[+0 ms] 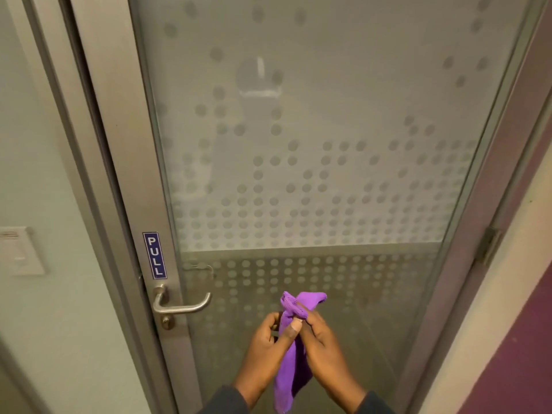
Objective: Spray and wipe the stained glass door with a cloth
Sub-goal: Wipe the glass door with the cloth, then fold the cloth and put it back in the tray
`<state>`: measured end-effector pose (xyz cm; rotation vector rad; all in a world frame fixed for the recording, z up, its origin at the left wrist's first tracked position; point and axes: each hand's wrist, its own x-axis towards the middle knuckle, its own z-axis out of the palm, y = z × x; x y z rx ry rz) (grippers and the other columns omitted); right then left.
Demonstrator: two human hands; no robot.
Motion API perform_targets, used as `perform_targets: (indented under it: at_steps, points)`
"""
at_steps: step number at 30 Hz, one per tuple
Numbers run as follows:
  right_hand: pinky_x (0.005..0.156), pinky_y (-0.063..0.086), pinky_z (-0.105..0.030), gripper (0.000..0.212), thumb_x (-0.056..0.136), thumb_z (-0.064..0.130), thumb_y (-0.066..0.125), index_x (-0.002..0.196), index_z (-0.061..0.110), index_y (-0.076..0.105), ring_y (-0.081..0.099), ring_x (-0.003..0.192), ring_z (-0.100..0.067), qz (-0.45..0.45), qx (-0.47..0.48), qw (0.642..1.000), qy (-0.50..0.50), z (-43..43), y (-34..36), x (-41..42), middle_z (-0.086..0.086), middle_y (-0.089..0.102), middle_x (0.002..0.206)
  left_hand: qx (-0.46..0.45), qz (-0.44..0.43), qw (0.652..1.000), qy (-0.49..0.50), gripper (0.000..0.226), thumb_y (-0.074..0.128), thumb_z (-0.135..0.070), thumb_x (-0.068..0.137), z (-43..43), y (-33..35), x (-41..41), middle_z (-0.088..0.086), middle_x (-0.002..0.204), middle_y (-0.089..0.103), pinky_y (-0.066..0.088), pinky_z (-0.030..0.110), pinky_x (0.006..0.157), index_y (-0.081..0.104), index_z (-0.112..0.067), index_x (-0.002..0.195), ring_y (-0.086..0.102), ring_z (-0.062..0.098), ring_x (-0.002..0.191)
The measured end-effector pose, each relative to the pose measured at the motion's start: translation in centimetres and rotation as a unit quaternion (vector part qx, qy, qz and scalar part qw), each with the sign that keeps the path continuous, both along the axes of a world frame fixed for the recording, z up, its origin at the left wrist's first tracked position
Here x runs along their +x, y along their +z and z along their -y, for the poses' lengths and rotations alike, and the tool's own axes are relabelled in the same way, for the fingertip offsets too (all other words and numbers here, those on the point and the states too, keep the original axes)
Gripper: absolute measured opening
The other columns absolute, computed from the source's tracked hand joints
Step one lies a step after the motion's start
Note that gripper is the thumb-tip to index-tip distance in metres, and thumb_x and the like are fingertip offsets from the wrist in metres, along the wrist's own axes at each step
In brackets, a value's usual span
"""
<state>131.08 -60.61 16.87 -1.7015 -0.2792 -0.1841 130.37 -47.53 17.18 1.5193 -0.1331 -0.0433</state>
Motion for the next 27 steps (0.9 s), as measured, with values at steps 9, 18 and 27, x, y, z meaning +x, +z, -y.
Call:
perform_targets:
  at_steps: [9, 18, 27]
  points:
    - [0.096, 0.045, -0.015, 0.033, 0.101, 0.037, 0.058, 0.117, 0.066, 0.056, 0.059, 0.11, 0.003, -0.038, -0.148, 0.986, -0.06, 2.7, 0.4, 0.0, 0.012, 0.062, 0.117, 0.059, -0.008, 0.998, -0.002, 0.02, 0.061, -0.023, 0.101, 0.2, 0.8, -0.3, 0.002, 0.08, 0.076, 0.05, 0.022, 0.065, 0.079, -0.019, 0.094, 0.064, 0.011, 0.071]
    - [0.097, 0.049, -0.037, 0.12, 0.06, 0.091, 0.063, 0.157, 0.03, 0.027, 0.059, 0.121, -0.026, -0.319, -0.043, 0.938, -0.13, 2.7, -2.5, 0.5, -0.004, 0.056, 0.141, -0.12, -0.191, 0.974, 0.017, 0.026, 0.053, -0.019, 0.104, -3.3, 2.0, 1.0, 0.017, 0.084, 0.067, 0.055, 0.031, 0.068, 0.069, 0.001, 0.099, 0.065, 0.022, 0.075]
    - [0.115, 0.036, -0.052, 0.076, 0.086, 0.056, 0.074, 0.129, -0.004, 0.062, 0.061, 0.115, -0.041, -0.495, 0.399, 0.764, 0.111, -2.3, -6.7, -3.0, -0.027, 0.065, 0.121, -0.266, -0.322, 0.908, -0.013, 0.037, 0.054, -0.023, 0.103, -8.8, -0.5, 3.6, 0.024, 0.103, 0.074, 0.055, 0.042, 0.077, 0.064, 0.008, 0.121, 0.07, 0.032, 0.093]
